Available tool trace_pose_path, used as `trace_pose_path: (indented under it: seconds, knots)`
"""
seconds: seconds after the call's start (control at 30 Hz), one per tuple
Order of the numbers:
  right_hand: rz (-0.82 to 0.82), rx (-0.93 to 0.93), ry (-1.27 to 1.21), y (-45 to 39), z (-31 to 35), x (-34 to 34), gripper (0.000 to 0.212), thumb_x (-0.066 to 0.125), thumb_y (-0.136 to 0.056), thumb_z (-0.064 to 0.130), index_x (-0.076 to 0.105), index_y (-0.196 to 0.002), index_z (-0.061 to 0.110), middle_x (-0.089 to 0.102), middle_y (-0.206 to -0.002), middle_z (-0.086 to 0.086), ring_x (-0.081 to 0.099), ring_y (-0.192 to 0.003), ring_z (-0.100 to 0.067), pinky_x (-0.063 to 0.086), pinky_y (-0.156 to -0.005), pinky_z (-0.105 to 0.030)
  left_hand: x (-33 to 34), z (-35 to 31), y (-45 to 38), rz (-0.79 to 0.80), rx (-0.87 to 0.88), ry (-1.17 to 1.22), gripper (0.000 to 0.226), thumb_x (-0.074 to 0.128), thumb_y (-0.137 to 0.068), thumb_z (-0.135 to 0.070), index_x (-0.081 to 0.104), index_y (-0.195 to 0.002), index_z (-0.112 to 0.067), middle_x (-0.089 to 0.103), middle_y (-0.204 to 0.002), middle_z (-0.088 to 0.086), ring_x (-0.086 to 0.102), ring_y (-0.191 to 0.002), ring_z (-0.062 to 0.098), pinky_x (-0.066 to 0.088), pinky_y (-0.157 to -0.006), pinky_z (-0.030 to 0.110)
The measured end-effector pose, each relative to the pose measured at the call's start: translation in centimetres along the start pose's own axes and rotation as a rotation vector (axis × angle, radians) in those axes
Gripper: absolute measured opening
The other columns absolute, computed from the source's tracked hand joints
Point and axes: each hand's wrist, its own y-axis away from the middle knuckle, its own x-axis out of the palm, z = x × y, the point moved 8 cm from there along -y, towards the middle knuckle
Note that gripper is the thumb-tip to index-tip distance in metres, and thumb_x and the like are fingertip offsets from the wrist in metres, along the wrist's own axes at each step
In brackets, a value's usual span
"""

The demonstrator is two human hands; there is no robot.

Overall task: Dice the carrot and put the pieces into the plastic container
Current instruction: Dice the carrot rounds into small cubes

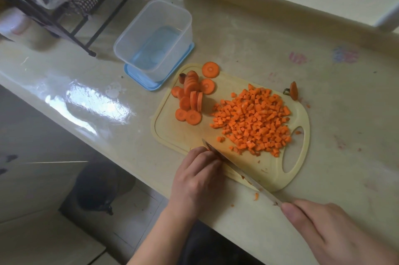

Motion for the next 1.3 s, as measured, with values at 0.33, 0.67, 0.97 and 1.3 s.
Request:
trace_pose_path:
  seconds: [0.33,0.67,0.97,1.3]
  knots:
    - [-0.027,-0.077,0.05,-2.4,2.1,1.3,0.077,0.003,-0.075,0.081,0.053,-0.071,0.022,0.059,-0.06,0.002,0.057,-0.062,-0.011,0.047,-0.063,-0.036,-0.4,0.0,-0.2,-0.061,-0.039,0.031,0.021,0.065,-0.098,-0.016,0.077,-0.09,0.0,0.072,-0.099,0.012,0.064,-0.104,0.026,0.053,-0.093,0.029]
    - [-0.089,-0.076,-0.089,-1.3,1.9,-0.9,0.063,0.019,-0.076,0.078,0.051,-0.068,0.025,0.057,-0.052,0.006,0.052,-0.05,-0.008,0.037,-0.051,-0.018,-1.0,-0.2,0.1,-0.094,0.015,0.027,0.011,0.073,-0.09,-0.007,0.077,-0.089,0.003,0.07,-0.094,0.016,0.064,-0.1,0.028,0.054,-0.089,0.032]
    - [-0.051,-0.06,0.006,0.0,0.9,0.5,0.091,0.002,-0.066,0.093,0.057,-0.075,0.021,0.063,-0.065,0.008,0.058,-0.063,-0.005,0.045,-0.063,-0.026,-1.2,0.3,0.9,-0.053,-0.017,-0.012,0.016,0.068,-0.094,-0.009,0.078,-0.094,0.004,0.072,-0.104,0.016,0.065,-0.104,0.033,0.056,-0.088,0.04]
    - [-0.008,-0.048,0.032,-0.7,1.0,2.1,0.088,-0.007,-0.065,0.09,0.051,-0.074,0.024,0.061,-0.064,0.004,0.059,-0.068,-0.009,0.048,-0.068,-0.032,-0.9,0.5,0.7,-0.057,-0.056,0.015,0.012,0.073,-0.091,-0.009,0.078,-0.096,0.001,0.073,-0.108,0.012,0.067,-0.107,0.027,0.055,-0.095,0.032]
